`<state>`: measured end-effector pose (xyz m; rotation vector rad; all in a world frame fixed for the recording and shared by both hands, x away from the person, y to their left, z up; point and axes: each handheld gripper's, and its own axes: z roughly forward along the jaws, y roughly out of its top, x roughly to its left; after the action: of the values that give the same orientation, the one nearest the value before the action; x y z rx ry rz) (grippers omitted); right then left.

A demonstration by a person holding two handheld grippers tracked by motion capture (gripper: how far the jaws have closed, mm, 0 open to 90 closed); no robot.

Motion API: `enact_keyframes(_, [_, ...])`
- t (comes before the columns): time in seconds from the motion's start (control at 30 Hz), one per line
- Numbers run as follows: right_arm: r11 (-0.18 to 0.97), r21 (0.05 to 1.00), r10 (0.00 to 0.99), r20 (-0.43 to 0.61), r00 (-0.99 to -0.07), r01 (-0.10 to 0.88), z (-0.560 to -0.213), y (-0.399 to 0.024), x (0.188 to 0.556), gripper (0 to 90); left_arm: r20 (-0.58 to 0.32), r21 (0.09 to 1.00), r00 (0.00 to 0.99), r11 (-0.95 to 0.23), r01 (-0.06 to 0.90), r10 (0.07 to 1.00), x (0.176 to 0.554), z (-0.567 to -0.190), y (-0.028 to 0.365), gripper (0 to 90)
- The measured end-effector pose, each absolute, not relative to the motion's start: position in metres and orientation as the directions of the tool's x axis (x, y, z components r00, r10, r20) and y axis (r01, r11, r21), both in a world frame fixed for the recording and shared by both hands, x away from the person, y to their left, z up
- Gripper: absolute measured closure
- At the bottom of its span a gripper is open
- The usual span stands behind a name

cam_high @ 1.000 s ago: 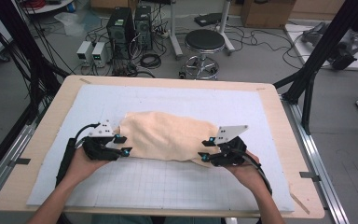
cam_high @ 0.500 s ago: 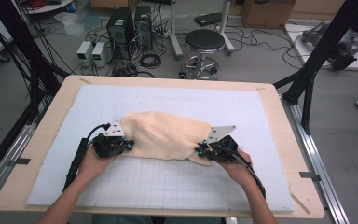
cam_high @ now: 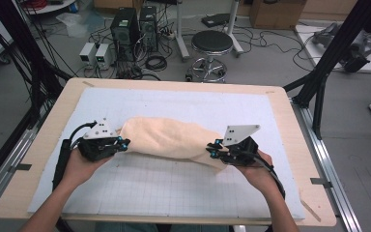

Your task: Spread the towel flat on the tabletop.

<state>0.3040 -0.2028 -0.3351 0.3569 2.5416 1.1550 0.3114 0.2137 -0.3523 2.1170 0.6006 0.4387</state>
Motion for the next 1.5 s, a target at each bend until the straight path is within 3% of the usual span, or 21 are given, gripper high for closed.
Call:
enact_keyframes(0.27, [0.619, 0.780, 0.372, -0.187, -0.909, 0.093, -0.322, -0.210, 0.310, 83.0, 0.068, 0.851, 0.827, -0.465, 0.243, 0.558, 0.312, -0.329, 0.216, 89.5])
enact_keyframes(0.7, [0.625, 0.720, 0.478, -0.048, -0.877, 0.301, -0.379, -0.211, 0.362, 80.0, -0.007, 0.762, 0.777, -0.499, 0.412, 0.630, 0.360, -0.400, 0.195, 89.0])
enact_keyframes(0.9, [0.572, 0.762, 0.503, -0.036, -0.863, 0.302, -0.374, -0.218, 0.362, 68.6, -0.040, 0.805, 0.774, -0.439, 0.399, 0.632, 0.362, -0.394, 0.202, 75.1])
enact_keyframes(1.03, [0.537, 0.797, 0.500, -0.037, -0.865, 0.276, -0.362, -0.227, 0.350, 65.9, -0.060, 0.835, 0.778, -0.396, 0.382, 0.626, 0.355, -0.385, 0.210, 65.7])
enact_keyframes(1.27, [0.540, 0.813, 0.445, -0.059, -0.894, 0.216, -0.353, -0.226, 0.321, 62.7, -0.043, 0.831, 0.840, -0.447, 0.330, 0.541, 0.334, -0.384, 0.208, 56.3])
enact_keyframes(1.5, [0.617, 0.754, 0.401, -0.056, -0.914, 0.225, -0.381, -0.209, 0.317, 61.5, -0.019, 0.771, 0.872, -0.548, 0.324, 0.490, 0.336, -0.401, 0.189, 49.0])
